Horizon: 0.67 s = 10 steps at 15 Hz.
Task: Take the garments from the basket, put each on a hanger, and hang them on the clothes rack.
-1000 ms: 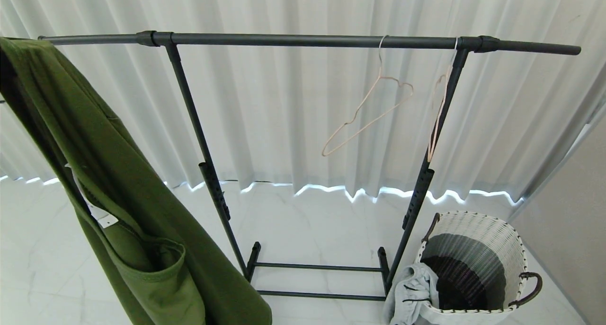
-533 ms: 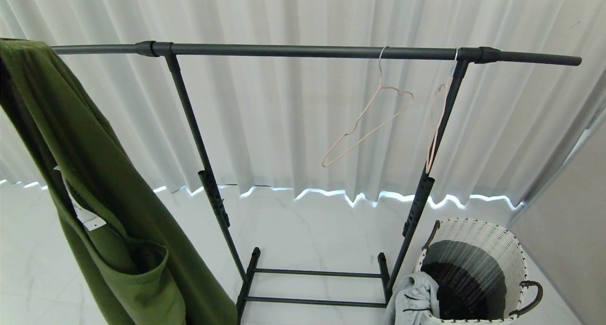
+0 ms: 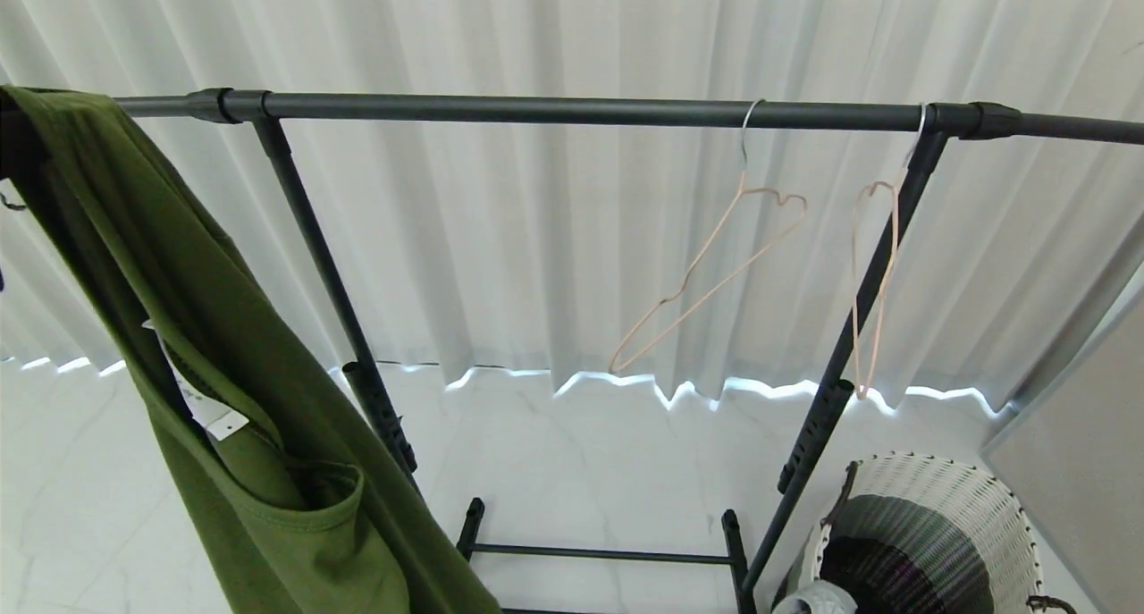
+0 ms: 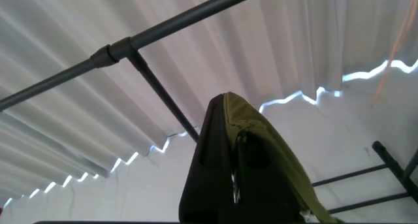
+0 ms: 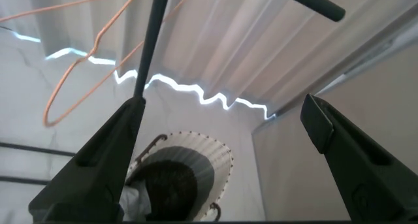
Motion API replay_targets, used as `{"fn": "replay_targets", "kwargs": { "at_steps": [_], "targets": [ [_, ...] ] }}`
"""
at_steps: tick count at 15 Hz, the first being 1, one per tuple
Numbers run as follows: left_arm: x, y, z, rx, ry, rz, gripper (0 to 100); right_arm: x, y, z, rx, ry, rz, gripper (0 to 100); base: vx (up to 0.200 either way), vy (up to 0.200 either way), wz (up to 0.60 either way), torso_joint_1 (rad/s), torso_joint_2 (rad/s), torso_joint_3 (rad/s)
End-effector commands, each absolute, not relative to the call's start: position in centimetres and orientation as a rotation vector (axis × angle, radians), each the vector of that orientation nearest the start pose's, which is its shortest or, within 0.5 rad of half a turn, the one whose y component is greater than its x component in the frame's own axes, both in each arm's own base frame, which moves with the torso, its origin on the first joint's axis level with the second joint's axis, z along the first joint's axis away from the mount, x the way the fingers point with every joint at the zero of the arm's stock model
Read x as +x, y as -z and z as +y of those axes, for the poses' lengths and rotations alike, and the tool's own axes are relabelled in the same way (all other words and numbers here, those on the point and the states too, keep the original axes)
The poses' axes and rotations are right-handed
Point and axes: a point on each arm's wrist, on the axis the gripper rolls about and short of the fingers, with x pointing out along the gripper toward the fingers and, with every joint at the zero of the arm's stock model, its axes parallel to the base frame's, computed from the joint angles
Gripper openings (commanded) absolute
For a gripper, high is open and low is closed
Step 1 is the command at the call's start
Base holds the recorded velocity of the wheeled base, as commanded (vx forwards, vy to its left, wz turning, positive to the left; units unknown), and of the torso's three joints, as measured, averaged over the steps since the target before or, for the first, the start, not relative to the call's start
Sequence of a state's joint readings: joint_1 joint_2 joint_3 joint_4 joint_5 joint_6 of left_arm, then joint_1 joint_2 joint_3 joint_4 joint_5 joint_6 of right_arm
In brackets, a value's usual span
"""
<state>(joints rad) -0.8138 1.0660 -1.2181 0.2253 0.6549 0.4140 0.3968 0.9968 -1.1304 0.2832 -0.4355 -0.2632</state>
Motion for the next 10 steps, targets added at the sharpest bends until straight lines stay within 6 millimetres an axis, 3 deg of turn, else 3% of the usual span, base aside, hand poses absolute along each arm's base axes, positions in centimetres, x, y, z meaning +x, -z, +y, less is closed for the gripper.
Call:
{"fn": "replay_targets", "kwargs": {
  "at_steps": [1, 3, 9, 10],
  "targets": [
    [8.8, -35.6, -7.3, 0.463, 0.169, 0.021, 0, 9.6, -33.5, 3.0, -0.325, 0.020, 0.143, 100, 0.200, 0.000, 0.00, 0.002, 0.00, 0.012],
    [8.9, -35.5, -7.4, 0.467, 0.168, 0.026, 0, 9.7, -33.4, 3.0, -0.316, 0.020, 0.147, 100, 0.200, 0.000, 0.00, 0.005, 0.00, 0.000],
    [8.8, -35.0, -7.3, 0.481, 0.169, 0.036, 0, 10.3, -31.5, 3.3, -0.318, 0.010, 0.215, 100, 0.000, 0.000, 0.00, 0.000, 0.00, 0.000],
    [8.8, -35.0, -7.3, 0.479, 0.169, 0.036, 0, 10.4, -31.4, 3.4, -0.319, 0.006, 0.218, 100, 0.000, 0.200, 0.00, 0.002, 0.00, 0.007]
  ]
}}
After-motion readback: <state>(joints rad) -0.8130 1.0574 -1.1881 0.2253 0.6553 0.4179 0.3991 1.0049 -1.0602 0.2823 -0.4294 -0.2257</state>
